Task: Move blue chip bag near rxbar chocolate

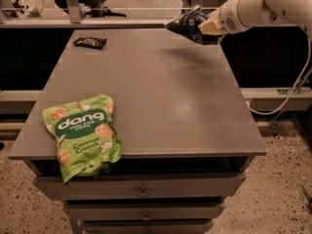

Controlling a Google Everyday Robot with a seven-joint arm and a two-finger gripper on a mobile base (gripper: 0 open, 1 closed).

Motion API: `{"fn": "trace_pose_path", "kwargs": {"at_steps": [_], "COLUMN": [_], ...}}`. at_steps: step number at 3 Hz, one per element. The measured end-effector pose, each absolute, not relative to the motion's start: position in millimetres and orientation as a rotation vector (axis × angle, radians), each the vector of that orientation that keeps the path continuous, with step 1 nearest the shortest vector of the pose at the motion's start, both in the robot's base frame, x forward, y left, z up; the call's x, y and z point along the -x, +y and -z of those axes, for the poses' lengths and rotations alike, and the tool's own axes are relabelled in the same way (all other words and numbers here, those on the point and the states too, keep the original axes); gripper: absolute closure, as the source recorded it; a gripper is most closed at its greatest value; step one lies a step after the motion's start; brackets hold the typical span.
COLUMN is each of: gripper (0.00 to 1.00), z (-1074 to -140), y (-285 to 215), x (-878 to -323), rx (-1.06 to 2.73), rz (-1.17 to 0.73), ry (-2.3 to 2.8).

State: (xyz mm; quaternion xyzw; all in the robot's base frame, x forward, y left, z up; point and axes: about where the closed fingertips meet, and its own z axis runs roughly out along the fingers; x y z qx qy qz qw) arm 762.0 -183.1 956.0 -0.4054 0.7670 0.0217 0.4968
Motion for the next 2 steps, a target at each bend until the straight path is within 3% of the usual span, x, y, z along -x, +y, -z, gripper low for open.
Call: {"fn": "trace_pose_path", "kwargs": {"at_steps": [2], "gripper": [1.0], "z": [-950.7], "y": [-72.9], "x": [-784.9], "rx": [0.97], "rz": [-0.152], "ry": [1.784]}}
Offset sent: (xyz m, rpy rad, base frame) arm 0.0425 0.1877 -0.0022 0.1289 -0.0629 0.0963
